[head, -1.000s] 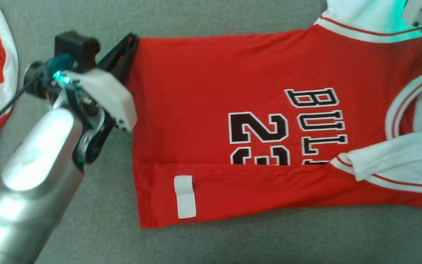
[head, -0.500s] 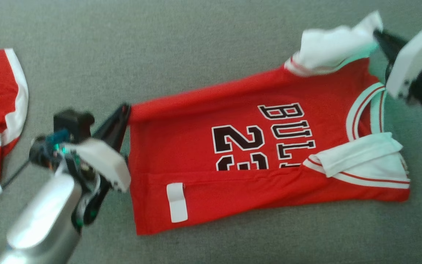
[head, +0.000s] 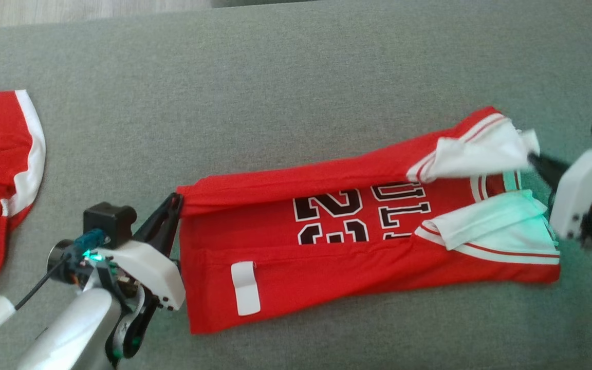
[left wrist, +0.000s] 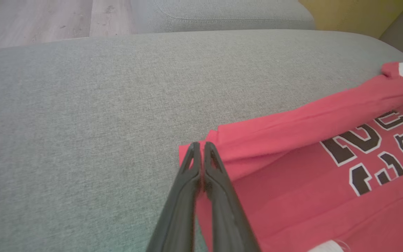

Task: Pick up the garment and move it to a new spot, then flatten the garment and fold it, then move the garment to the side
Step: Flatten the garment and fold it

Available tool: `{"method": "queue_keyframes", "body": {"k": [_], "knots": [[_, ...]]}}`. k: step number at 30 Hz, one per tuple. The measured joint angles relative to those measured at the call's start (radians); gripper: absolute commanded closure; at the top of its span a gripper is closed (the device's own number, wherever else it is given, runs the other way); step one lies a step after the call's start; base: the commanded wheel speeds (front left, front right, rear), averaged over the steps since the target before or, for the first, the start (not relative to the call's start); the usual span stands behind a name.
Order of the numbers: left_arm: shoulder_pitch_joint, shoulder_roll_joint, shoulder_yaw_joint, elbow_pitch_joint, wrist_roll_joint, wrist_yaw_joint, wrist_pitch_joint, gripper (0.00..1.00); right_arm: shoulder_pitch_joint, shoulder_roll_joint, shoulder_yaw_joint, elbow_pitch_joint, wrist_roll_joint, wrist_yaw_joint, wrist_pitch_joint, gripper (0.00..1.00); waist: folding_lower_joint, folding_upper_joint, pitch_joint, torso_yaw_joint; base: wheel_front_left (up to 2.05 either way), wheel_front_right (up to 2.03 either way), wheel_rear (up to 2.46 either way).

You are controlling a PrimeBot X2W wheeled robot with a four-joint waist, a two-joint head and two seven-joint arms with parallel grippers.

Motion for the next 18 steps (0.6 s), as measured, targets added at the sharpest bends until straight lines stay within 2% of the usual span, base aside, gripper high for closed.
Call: {"method": "queue_keyframes", "body": {"k": [6, 7, 8, 9, 10, 11, 14, 18], "knots": [[0.013, -0.004, 0.000, 0.024, 0.000, 0.007, -0.029, 1.00, 0.173, 0.081, -0.110, -0.153, -0.071, 0.000, 0.118, 1.00, 0.0000, 0.0000, -0.013, 0.001, 0.00, 0.00, 0.00], [0.023, -0.007, 0.000, 0.026, 0.000, 0.007, -0.035, 1.00, 0.199, 0.087, -0.127, -0.176, -0.087, 0.000, 0.137, 0.78, 0.0000, 0.0000, -0.015, 0.002, 0.00, 0.00, 0.00], [0.033, -0.009, 0.000, 0.029, 0.000, 0.014, -0.040, 0.67, 0.222, 0.092, -0.139, -0.200, -0.101, 0.000, 0.156, 0.13, 0.0000, 0.0000, -0.017, 0.002, 0.00, 0.00, 0.00], [0.041, -0.011, -0.002, 0.030, 0.000, 0.015, -0.042, 0.38, 0.241, 0.107, -0.156, -0.221, -0.112, 0.000, 0.173, 0.00, 0.0000, 0.0000, -0.020, 0.002, 0.00, 0.00, 0.00], [0.048, -0.015, -0.003, 0.030, 0.000, 0.018, -0.050, 0.11, 0.258, 0.126, -0.171, -0.238, -0.118, 0.000, 0.194, 0.00, 0.0000, 0.0000, -0.022, 0.002, 0.00, 0.00, 0.00], [0.054, -0.019, -0.003, 0.030, 0.000, 0.024, -0.060, 0.00, 0.274, 0.146, -0.187, -0.251, -0.127, 0.000, 0.217, 0.00, 0.0000, 0.0000, -0.025, 0.002, 0.00, 0.00, 0.00], [0.067, -0.037, 0.003, 0.028, -0.001, 0.037, -0.097, 0.00, 0.318, 0.194, -0.230, -0.300, -0.174, 0.000, 0.240, 0.00, 0.0000, 0.0000, -0.036, 0.002, 0.00, 0.00, 0.00], [0.086, -0.068, 0.033, 0.023, -0.017, 0.062, -0.163, 0.00, 0.319, 0.238, -0.277, -0.341, -0.212, 0.000, 0.209, 0.00, 0.0000, 0.0000, -0.047, 0.003, 0.00, 0.00, 0.00]]}}
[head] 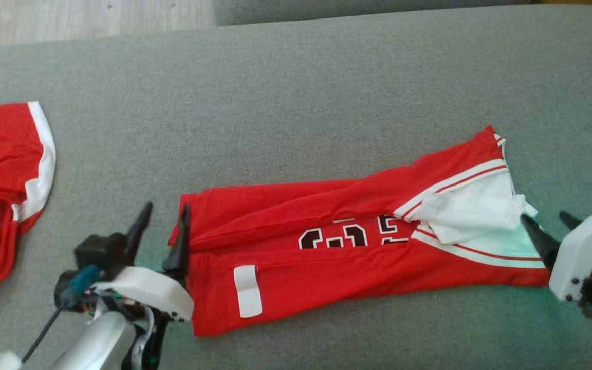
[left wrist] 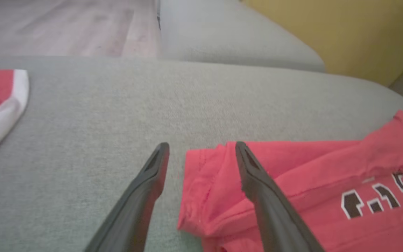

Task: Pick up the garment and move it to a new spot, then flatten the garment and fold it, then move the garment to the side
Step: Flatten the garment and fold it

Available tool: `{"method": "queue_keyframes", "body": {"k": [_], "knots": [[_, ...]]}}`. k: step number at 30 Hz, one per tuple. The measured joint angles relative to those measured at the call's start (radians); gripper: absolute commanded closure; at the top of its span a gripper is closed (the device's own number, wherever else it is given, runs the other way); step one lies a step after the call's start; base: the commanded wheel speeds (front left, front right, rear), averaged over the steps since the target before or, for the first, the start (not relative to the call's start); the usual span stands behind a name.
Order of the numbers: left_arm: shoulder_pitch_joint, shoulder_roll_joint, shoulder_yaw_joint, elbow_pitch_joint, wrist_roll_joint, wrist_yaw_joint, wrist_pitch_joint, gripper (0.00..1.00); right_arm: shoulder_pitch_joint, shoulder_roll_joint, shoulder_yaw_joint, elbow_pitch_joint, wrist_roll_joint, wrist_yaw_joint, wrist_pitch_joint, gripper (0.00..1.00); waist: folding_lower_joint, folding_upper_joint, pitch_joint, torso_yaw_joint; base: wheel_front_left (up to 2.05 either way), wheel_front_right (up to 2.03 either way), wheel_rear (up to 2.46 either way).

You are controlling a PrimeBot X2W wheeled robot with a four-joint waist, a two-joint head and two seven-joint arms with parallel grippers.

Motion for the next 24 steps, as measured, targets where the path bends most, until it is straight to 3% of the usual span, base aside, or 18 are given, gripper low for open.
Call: {"method": "queue_keyframes", "body": {"k": [7, 13, 24], "knots": [[0.006, -0.030, 0.073, -0.013, 0.042, 0.045, -0.181, 0.00, -0.061, 0.063, -0.037, 0.057, -0.065, 0.000, -0.114, 0.00, 0.0000, 0.0000, -0.013, 0.003, 0.00, 0.00, 0.00], [-0.023, -0.048, 0.115, 0.018, 0.081, 0.039, -0.203, 0.00, -0.180, 0.067, -0.021, 0.235, -0.080, 0.000, -0.185, 0.00, 0.0001, 0.0000, -0.003, 0.008, 0.00, 0.00, 0.00], [-0.051, -0.068, 0.128, 0.064, 0.095, 0.021, -0.203, 0.00, -0.301, 0.058, 0.009, 0.557, -0.096, 0.000, -0.182, 0.00, 0.0001, 0.0000, 0.023, 0.033, 0.00, 0.00, 0.00]]}}
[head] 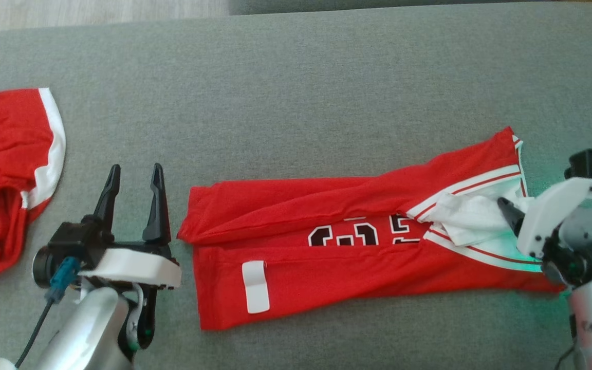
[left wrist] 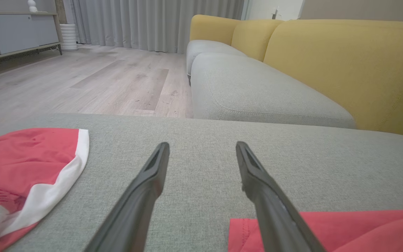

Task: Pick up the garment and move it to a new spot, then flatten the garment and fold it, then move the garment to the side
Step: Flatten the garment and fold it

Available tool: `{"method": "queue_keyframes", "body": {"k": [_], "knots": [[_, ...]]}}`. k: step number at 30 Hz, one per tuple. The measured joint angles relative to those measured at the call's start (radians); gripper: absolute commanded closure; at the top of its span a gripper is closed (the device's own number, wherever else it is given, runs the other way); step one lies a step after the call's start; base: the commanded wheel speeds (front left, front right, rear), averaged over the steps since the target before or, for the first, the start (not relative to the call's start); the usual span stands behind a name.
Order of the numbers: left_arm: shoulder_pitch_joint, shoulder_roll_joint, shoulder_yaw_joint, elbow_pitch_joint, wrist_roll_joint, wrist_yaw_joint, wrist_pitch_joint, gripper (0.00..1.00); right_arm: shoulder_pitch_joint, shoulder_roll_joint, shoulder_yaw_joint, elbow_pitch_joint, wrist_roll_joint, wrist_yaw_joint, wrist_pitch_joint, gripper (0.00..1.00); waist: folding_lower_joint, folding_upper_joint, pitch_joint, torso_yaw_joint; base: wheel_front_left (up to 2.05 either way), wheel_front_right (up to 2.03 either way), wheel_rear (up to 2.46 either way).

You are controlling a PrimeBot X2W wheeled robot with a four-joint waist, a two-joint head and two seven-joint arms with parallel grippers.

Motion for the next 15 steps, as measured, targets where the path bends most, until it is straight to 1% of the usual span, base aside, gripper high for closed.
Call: {"method": "queue_keyframes", "body": {"k": [3, 4, 5, 6, 10, 13, 15], "knots": [[0.000, -0.001, 0.001, 0.002, 0.001, -0.007, 0.000, 0.00, -0.027, -0.006, 0.021, 0.029, 0.004, 0.000, 0.016, 0.00, 0.0000, 0.0000, 0.000, 0.005, 0.00, 0.00, 0.00], [0.000, -0.001, 0.001, 0.003, 0.001, -0.007, 0.000, 0.00, -0.031, -0.010, 0.031, 0.035, 0.008, 0.000, 0.021, 0.37, 0.0000, 0.0000, 0.000, 0.005, 0.00, 0.00, 0.00], [0.000, -0.001, 0.001, 0.004, 0.001, -0.007, 0.000, 0.00, -0.033, -0.018, 0.046, 0.035, 0.013, 0.000, 0.028, 0.83, 0.0000, 0.0000, 0.000, 0.005, 0.00, 0.00, 0.00], [0.000, -0.002, 0.002, 0.005, 0.001, -0.007, 0.000, 0.00, -0.033, -0.024, 0.062, 0.035, 0.024, 0.000, 0.028, 1.00, 0.0000, 0.0000, -0.001, 0.004, 0.00, 0.00, 0.00], [0.000, -0.001, 0.004, 0.005, 0.001, -0.007, 0.000, 0.00, -0.033, -0.027, 0.082, 0.033, 0.046, 0.000, 0.015, 1.00, 0.0000, 0.0000, -0.006, -0.003, 0.00, 0.00, 0.00], [0.001, -0.001, 0.004, 0.006, 0.001, -0.008, 0.000, 0.00, -0.028, -0.032, 0.069, 0.024, 0.046, 0.000, 0.008, 1.00, 0.0001, 0.0000, -0.015, -0.009, 0.00, 0.00, 0.00], [0.002, -0.001, 0.005, 0.006, 0.001, -0.007, 0.000, 0.00, -0.016, -0.048, 0.054, -0.002, 0.045, 0.000, 0.008, 1.00, 0.0000, 0.0000, -0.023, -0.015, 0.00, 0.00, 0.00]]}}
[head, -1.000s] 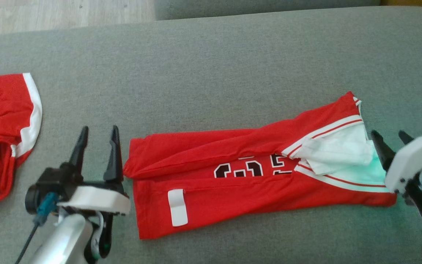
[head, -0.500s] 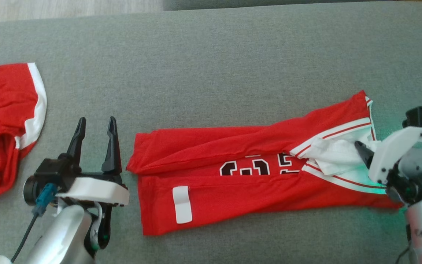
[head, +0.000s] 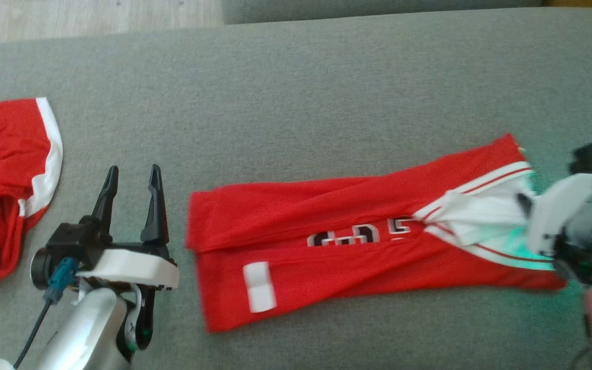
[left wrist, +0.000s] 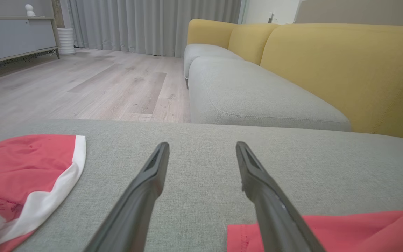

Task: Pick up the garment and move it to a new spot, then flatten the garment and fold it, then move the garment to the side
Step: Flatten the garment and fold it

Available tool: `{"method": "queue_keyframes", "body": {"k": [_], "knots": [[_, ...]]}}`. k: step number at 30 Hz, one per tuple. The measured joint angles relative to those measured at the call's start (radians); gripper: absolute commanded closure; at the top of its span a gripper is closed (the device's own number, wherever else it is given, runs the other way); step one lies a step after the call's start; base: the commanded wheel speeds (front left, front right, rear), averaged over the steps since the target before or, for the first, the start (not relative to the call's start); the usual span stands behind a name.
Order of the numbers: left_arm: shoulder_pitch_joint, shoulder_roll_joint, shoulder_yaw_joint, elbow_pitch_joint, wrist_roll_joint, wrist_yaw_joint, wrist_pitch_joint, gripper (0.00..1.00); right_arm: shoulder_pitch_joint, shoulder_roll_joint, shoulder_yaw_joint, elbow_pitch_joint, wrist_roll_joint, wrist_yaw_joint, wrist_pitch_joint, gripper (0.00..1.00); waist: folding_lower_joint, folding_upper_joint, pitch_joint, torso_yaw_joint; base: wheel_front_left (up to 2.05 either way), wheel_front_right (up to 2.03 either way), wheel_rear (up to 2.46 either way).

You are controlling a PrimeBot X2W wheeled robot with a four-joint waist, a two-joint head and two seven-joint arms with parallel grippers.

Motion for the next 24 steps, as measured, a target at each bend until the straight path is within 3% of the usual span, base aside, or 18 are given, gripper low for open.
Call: {"method": "queue_keyframes", "body": {"k": [13, 17, 24], "knots": [[0.053, 0.006, 0.017, -0.013, 0.000, 0.010, 0.000, 0.00, 0.125, -0.172, -0.190, -0.270, -0.121, 0.000, 0.051, 1.00, -0.0001, 0.0000, -0.061, -0.039, 0.00, 0.00, 0.00], [0.063, 0.006, 0.015, -0.016, -0.001, 0.010, 0.000, 0.00, 0.145, -0.164, -0.161, -0.341, -0.110, 0.000, 0.097, 1.00, -0.0001, 0.0000, -0.079, -0.040, 0.00, 0.00, 0.00], [0.066, 0.007, 0.000, -0.016, -0.003, 0.010, 0.000, 0.00, 0.214, -0.068, 0.036, -0.526, -0.045, 0.000, 0.185, 1.00, -0.0002, 0.0000, -0.104, -0.030, 0.00, 0.00, 0.00]]}}
